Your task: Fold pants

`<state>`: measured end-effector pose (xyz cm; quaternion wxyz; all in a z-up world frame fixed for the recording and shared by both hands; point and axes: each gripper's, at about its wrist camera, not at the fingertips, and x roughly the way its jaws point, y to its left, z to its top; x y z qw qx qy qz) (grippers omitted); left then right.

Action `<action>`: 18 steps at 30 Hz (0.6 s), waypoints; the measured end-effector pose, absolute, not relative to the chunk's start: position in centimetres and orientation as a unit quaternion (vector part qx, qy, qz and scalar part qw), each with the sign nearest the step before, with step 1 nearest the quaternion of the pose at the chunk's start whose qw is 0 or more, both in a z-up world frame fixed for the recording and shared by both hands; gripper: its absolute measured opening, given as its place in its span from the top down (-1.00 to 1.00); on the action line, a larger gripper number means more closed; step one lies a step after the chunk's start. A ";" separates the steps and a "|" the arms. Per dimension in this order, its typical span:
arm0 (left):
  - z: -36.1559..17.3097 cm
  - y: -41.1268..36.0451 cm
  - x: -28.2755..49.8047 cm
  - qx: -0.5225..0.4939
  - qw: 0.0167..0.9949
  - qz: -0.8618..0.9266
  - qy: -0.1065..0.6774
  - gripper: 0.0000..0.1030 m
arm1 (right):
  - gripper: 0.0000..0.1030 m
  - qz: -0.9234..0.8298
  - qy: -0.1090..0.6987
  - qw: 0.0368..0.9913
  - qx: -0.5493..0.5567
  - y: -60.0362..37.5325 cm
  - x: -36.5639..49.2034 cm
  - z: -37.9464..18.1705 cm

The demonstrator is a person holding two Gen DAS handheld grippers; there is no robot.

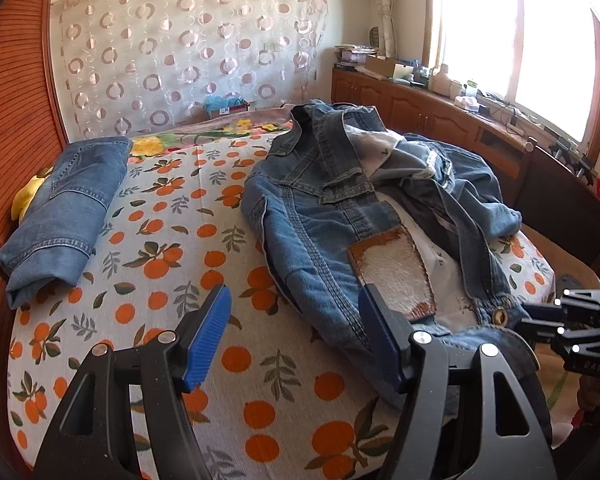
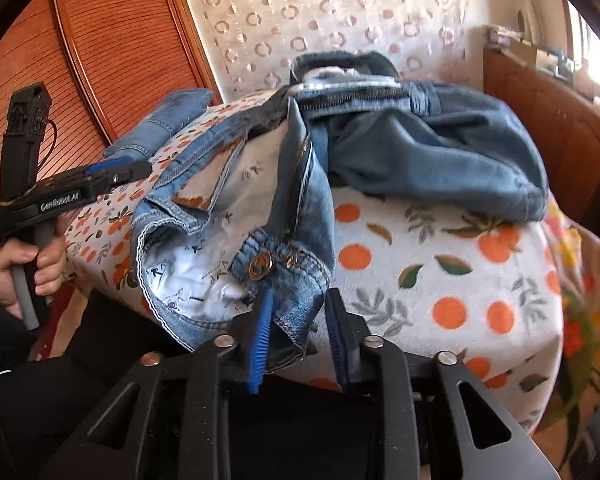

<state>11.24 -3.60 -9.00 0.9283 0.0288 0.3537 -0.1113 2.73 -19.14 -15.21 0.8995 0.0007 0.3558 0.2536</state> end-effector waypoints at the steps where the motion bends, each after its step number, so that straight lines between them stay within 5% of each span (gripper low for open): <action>1: -9.0 -3.6 11.5 0.028 0.928 -0.112 0.355 -0.31 | 0.61 0.254 0.357 0.899 -0.002 -19.3 2.7 -15.1; 4: -8.9 -3.9 12.0 0.024 0.924 -0.120 0.361 -0.31 | 0.79 0.255 0.340 0.905 -0.015 -19.6 1.9 -14.4; 18: -9.1 -7.0 8.7 0.018 0.905 -0.183 0.383 -0.31 | 0.80 0.241 0.314 0.918 0.012 -22.6 0.1 -13.5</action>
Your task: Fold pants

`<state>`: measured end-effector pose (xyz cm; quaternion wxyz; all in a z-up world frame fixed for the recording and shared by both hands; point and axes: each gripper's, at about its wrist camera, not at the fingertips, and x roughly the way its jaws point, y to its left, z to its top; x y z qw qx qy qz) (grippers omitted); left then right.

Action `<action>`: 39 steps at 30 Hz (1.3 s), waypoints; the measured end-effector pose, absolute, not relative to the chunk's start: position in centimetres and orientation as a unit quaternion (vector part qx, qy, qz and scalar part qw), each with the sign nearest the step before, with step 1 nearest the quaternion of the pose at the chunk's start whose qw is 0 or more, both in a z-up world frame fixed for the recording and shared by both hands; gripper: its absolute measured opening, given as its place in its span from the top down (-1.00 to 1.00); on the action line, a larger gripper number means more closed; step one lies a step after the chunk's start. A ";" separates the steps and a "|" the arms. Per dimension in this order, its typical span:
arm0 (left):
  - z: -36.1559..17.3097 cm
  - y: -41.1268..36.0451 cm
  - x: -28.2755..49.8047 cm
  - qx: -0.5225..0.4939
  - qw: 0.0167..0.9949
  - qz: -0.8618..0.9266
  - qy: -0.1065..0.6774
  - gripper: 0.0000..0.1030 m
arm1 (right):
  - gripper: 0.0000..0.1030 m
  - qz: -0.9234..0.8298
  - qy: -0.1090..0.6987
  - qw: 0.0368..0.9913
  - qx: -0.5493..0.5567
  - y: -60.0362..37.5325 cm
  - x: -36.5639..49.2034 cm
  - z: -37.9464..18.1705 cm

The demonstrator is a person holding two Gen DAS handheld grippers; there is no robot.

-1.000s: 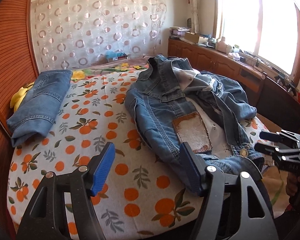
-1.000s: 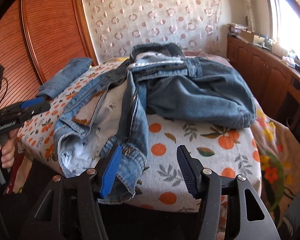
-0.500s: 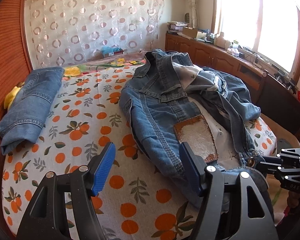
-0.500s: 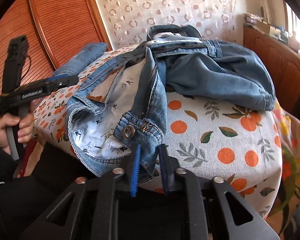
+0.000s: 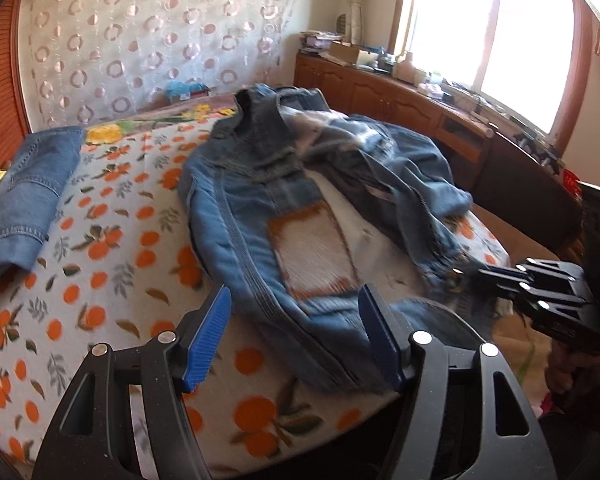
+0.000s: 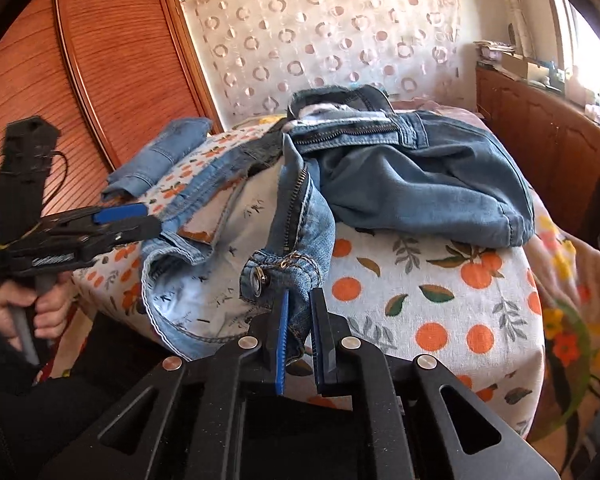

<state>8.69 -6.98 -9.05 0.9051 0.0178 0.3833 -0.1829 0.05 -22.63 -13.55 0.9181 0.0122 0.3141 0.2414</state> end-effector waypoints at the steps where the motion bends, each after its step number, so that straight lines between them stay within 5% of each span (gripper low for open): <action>1: -9.0 -7.1 8.5 0.019 0.905 -0.185 0.383 -0.31 | 0.80 0.240 0.316 0.918 0.011 -21.9 0.5 -13.7; 12: -9.3 -10.5 6.8 0.025 0.882 -0.254 0.397 -0.31 | 0.80 0.232 0.319 0.919 0.015 -21.1 2.3 -12.5; 25: -12.5 -10.9 8.1 0.032 0.859 -0.270 0.433 0.42 | 0.80 0.233 0.321 0.918 0.017 -21.1 2.6 -12.8; 28: -12.5 -10.7 7.7 0.036 0.865 -0.261 0.426 0.89 | 0.80 0.234 0.322 0.917 0.017 -21.2 2.7 -12.8; 35: -10.1 -9.0 6.4 0.022 0.879 -0.263 0.396 0.91 | 0.71 0.222 0.312 0.923 0.014 -21.4 2.6 -12.0; 39: -7.8 -7.4 5.3 0.008 0.895 -0.255 0.366 0.92 | 0.50 0.212 0.301 0.930 0.024 -22.0 2.6 -11.0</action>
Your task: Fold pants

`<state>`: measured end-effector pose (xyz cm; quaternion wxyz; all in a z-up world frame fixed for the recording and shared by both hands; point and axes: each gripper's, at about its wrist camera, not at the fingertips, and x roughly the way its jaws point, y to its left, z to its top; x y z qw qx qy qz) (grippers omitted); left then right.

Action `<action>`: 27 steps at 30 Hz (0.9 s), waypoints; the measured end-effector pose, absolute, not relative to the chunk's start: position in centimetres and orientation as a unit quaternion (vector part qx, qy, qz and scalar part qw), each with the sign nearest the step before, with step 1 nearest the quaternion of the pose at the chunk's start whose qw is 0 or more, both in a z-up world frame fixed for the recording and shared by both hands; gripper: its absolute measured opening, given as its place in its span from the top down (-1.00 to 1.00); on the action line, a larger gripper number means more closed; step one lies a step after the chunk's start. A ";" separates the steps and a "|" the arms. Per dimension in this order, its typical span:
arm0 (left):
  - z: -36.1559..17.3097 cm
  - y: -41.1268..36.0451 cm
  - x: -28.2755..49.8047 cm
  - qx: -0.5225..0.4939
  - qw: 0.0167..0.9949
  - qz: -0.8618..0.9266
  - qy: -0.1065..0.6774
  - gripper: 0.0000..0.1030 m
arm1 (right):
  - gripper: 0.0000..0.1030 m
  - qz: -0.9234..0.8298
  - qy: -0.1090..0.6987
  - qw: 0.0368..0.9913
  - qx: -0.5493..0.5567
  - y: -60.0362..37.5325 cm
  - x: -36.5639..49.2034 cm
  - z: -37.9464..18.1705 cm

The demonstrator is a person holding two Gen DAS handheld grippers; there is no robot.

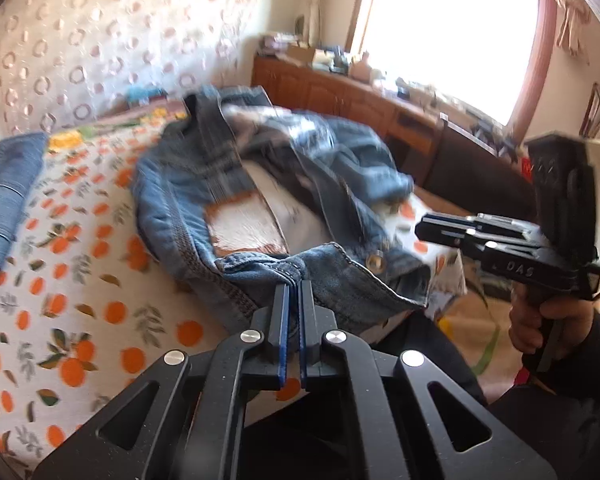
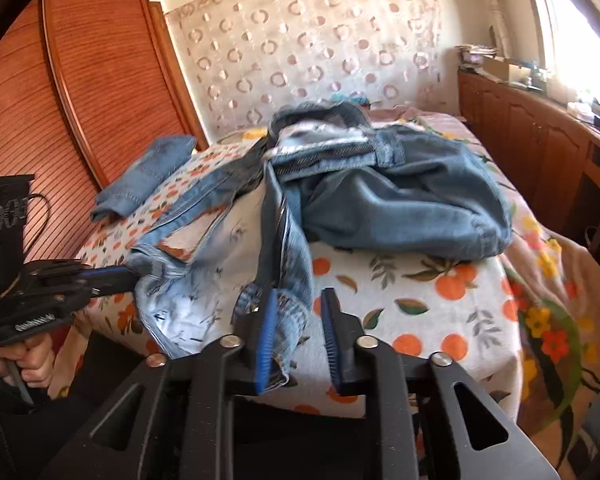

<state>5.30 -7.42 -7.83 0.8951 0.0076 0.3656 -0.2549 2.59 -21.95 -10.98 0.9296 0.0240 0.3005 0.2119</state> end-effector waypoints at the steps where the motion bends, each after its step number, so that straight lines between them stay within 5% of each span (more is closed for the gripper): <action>1: -6.9 -6.7 4.9 0.003 0.902 -0.250 0.353 0.92 | 0.48 0.212 0.298 0.930 0.023 -22.0 2.5 -11.0; 12: 0.9 2.3 3.4 -0.029 0.953 -0.173 0.246 1.00 | 0.44 0.191 0.289 0.938 -0.006 -20.9 3.8 -10.8; 19: -1.3 5.0 4.4 -0.037 0.948 -0.134 0.288 0.99 | 0.44 0.202 0.290 0.935 -0.016 -20.0 4.1 -11.1; 27: -4.8 1.3 4.4 -0.026 0.925 -0.158 0.345 0.13 | 0.44 0.196 0.295 0.935 -0.019 -20.5 4.1 -11.0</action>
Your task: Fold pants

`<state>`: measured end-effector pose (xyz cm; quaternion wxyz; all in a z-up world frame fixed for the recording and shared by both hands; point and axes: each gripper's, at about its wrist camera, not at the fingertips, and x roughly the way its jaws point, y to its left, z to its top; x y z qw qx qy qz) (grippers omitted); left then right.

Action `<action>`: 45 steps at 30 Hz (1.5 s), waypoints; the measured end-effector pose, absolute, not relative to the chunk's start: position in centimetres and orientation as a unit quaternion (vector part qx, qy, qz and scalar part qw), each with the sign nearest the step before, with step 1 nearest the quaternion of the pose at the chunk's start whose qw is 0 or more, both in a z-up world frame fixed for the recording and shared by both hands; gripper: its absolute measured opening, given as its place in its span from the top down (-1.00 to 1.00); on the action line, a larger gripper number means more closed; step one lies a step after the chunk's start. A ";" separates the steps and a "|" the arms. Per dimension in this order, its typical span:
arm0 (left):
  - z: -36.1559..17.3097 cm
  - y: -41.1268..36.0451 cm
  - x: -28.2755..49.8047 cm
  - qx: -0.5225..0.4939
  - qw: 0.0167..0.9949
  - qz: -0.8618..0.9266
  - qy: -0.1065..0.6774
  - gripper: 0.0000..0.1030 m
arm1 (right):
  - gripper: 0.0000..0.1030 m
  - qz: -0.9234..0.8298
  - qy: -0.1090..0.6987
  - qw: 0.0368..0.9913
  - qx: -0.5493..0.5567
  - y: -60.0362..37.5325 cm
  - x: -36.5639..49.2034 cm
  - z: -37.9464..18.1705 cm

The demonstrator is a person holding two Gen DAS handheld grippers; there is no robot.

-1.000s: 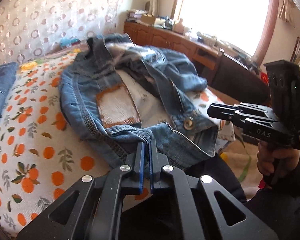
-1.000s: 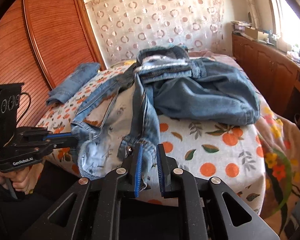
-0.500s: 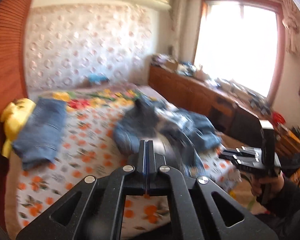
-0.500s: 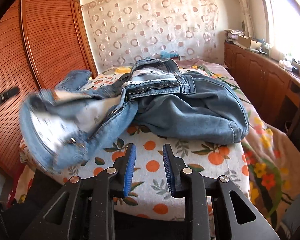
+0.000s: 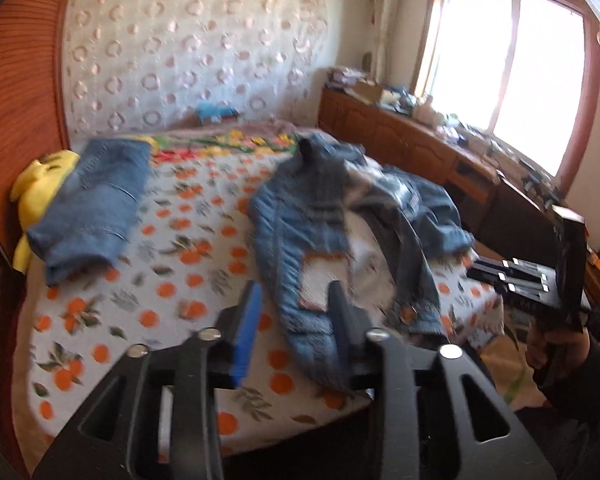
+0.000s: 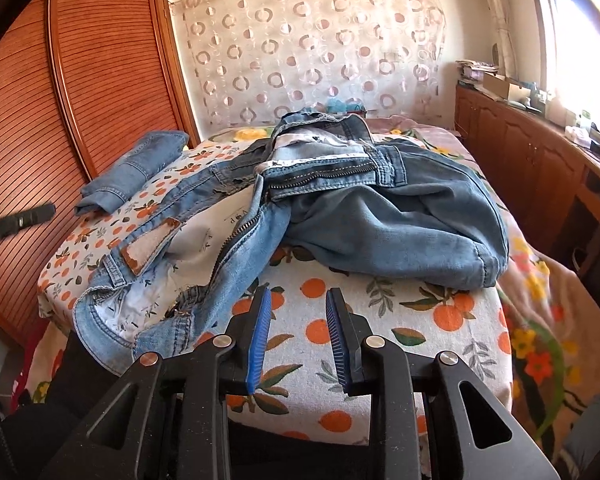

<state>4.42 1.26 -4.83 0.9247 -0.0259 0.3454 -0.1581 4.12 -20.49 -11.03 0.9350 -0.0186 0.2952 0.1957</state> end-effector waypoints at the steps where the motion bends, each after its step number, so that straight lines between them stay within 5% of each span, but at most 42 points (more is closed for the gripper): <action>1: -5.0 0.8 4.4 -0.024 0.922 -0.162 0.351 0.06 | 0.44 0.195 0.295 0.935 -0.019 -20.4 4.1 -11.0; 13: -10.3 -5.0 4.0 0.083 0.897 -0.144 0.410 0.10 | 0.43 0.190 0.302 0.934 -0.025 -20.6 3.7 -11.4; 17: -9.7 -3.5 3.7 0.060 0.905 -0.145 0.396 0.86 | 0.43 0.189 0.302 0.934 -0.026 -20.7 3.9 -11.4; 18: -9.0 -3.0 3.5 0.047 0.909 -0.150 0.386 0.92 | 0.43 0.189 0.302 0.934 -0.026 -20.7 3.9 -11.4; 27: -2.1 2.9 2.3 -0.032 0.952 -0.104 0.286 0.95 | 0.43 0.187 0.296 0.936 -0.028 -20.7 4.1 -10.9; 41: -7.3 5.3 4.6 -0.036 0.937 -0.075 0.339 0.95 | 0.42 0.173 0.274 0.944 -0.057 -21.5 8.4 -8.7; 45: -7.8 5.7 5.2 -0.039 0.935 -0.079 0.343 0.95 | 0.17 0.180 0.256 0.948 -0.062 -21.8 11.8 -7.0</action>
